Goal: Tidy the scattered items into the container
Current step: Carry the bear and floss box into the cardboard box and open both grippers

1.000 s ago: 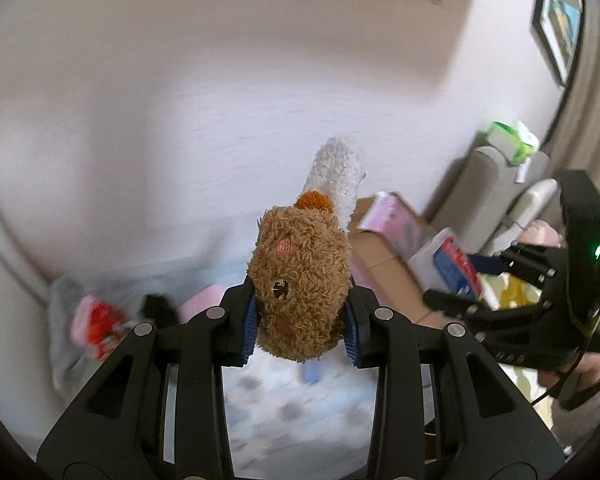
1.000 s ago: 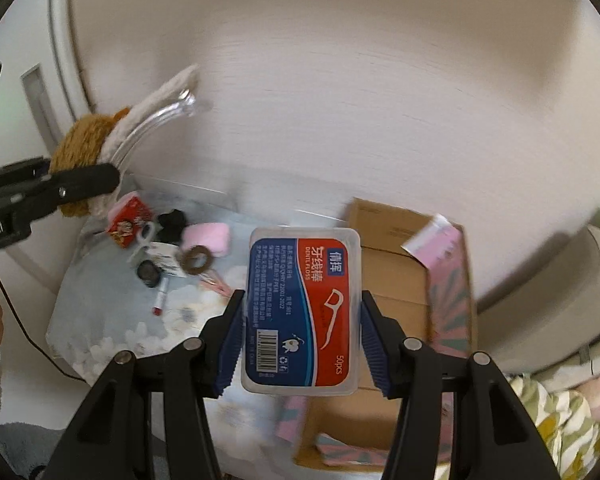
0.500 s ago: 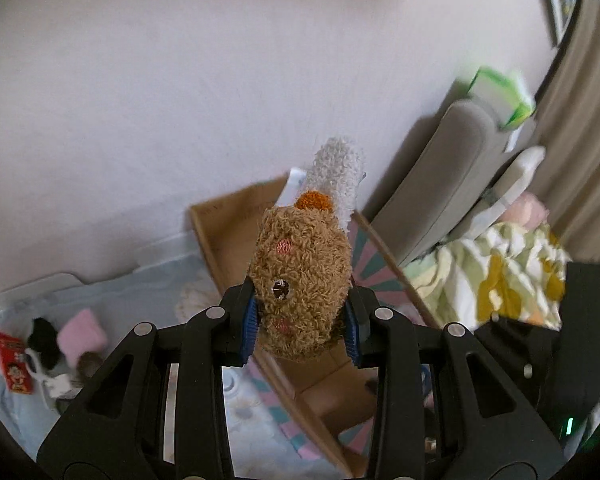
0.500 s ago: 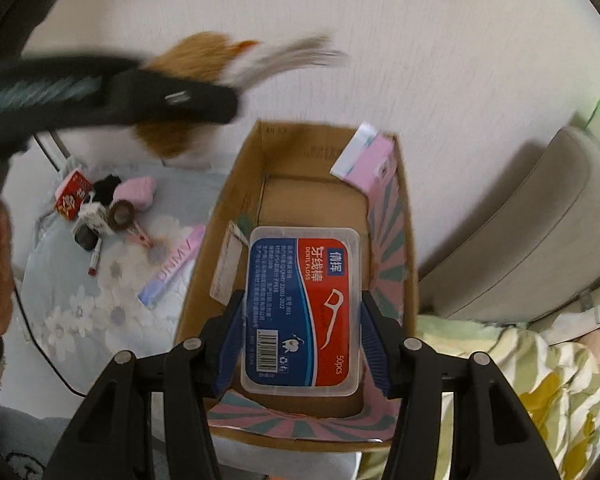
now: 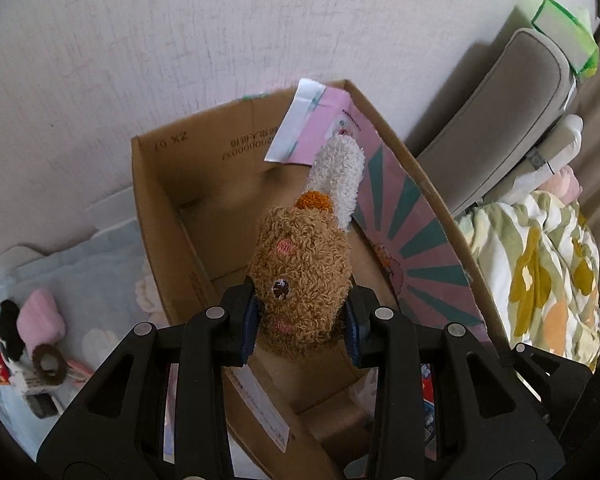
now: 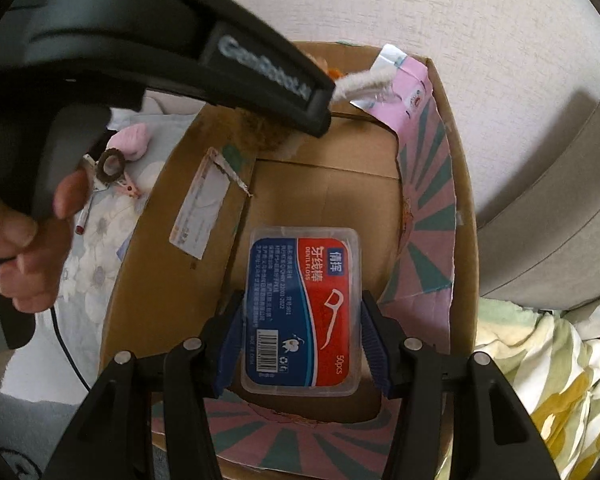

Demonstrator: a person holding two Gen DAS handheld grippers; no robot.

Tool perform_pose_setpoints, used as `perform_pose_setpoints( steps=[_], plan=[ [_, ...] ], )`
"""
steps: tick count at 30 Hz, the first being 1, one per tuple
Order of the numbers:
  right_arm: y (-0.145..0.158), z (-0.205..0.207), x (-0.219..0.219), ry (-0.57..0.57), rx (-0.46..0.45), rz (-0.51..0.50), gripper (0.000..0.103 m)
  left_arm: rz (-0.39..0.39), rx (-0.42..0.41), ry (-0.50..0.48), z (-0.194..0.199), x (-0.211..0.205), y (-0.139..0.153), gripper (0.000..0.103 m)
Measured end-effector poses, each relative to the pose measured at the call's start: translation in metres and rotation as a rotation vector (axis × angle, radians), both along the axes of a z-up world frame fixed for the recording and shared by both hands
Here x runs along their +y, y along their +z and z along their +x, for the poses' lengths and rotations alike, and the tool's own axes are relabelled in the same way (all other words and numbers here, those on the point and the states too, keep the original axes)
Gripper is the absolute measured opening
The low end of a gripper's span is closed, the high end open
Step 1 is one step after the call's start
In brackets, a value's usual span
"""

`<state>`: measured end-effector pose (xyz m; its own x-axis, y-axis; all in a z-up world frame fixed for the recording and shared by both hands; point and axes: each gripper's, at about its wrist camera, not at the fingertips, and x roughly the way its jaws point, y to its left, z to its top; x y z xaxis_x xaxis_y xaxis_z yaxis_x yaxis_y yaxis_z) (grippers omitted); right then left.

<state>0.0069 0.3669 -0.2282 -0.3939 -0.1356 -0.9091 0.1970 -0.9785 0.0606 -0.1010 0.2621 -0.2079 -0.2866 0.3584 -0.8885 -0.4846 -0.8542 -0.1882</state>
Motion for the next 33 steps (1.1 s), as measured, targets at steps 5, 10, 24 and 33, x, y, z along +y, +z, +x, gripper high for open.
perform_pose_setpoints(
  steps=[5, 10, 24, 33],
  plan=[
    [0.006, 0.0, 0.003, -0.007, 0.005, -0.053, 0.061, 0.101, 0.008, 0.05, -0.001, -0.014, 0.02, 0.094],
    [0.026, 0.01, 0.013, -0.028, 0.089, -0.086, 0.069, 0.112, 0.078, 0.117, -0.001, -0.042, 0.051, 0.097],
    [0.079, 0.02, 0.024, -0.138, 0.249, -0.117, 0.075, 0.143, 0.103, 0.207, 0.024, -0.102, 0.083, 0.099],
    [0.1, 0.027, -0.016, -0.082, 0.298, -0.106, 0.075, 0.135, 0.183, 0.268, 0.044, -0.176, 0.12, 0.099]
  ],
)
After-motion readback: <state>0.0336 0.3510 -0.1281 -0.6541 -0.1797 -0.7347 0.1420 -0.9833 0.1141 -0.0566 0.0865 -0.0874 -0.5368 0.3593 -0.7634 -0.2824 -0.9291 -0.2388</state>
